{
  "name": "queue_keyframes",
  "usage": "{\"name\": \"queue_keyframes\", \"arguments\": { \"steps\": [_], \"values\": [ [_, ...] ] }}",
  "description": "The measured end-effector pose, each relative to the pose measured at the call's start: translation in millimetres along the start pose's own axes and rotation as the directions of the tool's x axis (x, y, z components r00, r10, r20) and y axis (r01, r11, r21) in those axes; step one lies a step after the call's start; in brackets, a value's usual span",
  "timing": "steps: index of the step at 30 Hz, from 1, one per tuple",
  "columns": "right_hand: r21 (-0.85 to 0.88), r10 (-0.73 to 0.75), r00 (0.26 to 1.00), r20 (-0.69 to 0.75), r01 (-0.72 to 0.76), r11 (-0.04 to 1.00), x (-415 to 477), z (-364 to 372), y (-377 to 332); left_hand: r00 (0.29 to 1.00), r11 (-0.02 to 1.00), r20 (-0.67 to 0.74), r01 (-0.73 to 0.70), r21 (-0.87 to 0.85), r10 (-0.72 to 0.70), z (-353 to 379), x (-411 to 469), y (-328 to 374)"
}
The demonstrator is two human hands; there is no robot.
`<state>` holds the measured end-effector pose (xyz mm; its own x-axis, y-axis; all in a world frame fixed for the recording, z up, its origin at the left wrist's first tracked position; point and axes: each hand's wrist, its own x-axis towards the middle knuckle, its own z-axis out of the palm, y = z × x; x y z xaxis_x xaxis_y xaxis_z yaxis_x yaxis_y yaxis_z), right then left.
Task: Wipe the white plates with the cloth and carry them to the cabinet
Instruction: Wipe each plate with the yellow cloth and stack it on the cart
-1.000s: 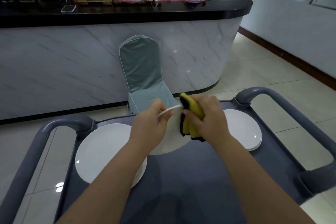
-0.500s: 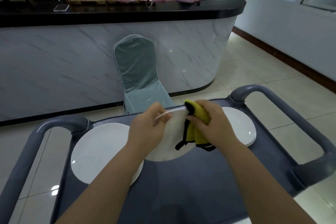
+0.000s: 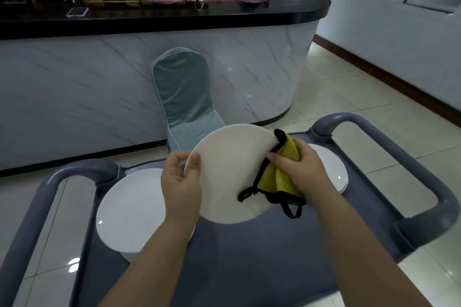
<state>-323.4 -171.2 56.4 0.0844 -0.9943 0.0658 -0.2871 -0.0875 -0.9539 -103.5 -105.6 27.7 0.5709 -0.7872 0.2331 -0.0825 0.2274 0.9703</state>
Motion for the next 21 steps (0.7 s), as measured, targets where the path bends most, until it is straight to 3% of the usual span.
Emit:
{"name": "queue_keyframes", "arguments": {
  "steps": [3,5,6,8,10,12,14,16,17,19,20,21],
  "values": [
    [-0.091,-0.008,0.996,-0.092,0.000,0.996,-7.9,6.8,10.2,0.996,0.988,0.040,0.078,0.132,-0.084,1.7,-9.6,-12.4],
    [-0.147,-0.104,0.985,-0.136,0.084,0.986,-14.6,12.6,10.6,0.988,0.942,0.155,-0.074,0.327,0.024,-1.3,-0.9,-13.5],
    [-0.209,-0.182,0.974,-0.134,0.152,0.966,-17.1,16.2,7.8,0.961,0.874,0.246,-0.227,0.430,0.129,-0.2,5.3,-10.4],
    [-0.365,-0.356,0.933,-0.051,0.315,0.876,-20.6,23.4,-3.1,0.820,0.617,0.458,-0.565,0.548,0.345,11.5,16.4,2.5],
    [-0.479,-0.465,0.884,0.042,0.426,0.767,-20.1,28.5,-17.4,0.669,0.429,0.589,-0.743,0.515,0.453,24.4,20.8,21.9],
    [-0.502,-0.498,0.866,0.053,0.454,0.736,-16.7,26.9,-31.1,0.590,0.370,0.604,-0.807,0.461,0.536,29.3,28.0,37.7],
    [-0.483,-0.541,0.841,0.027,0.485,0.729,-14.3,23.7,-42.0,0.569,0.351,0.545,-0.817,0.457,0.615,29.5,34.1,47.3],
    [-0.433,-0.546,0.838,0.004,0.494,0.754,-13.0,21.8,-48.2,0.628,0.426,0.461,-0.772,0.472,0.627,27.0,38.4,49.7],
    [-0.385,-0.514,0.858,-0.015,0.469,0.795,-12.0,20.0,-48.3,0.704,0.524,0.391,-0.705,0.477,0.592,24.5,38.9,47.6],
    [-0.237,-0.362,0.929,-0.084,0.334,0.912,-9.6,16.0,-40.7,0.907,0.814,0.151,-0.419,0.403,0.393,17.4,38.4,38.7],
    [-0.127,-0.247,0.962,-0.117,0.232,0.964,-8.9,14.9,-32.7,0.972,0.928,0.014,-0.227,0.296,0.233,14.6,36.2,31.5],
    [-0.014,-0.128,0.982,-0.139,0.127,0.992,-8.8,15.7,-22.3,0.993,0.982,-0.094,-0.052,0.181,0.070,12.6,31.8,23.8]
  ]
}}
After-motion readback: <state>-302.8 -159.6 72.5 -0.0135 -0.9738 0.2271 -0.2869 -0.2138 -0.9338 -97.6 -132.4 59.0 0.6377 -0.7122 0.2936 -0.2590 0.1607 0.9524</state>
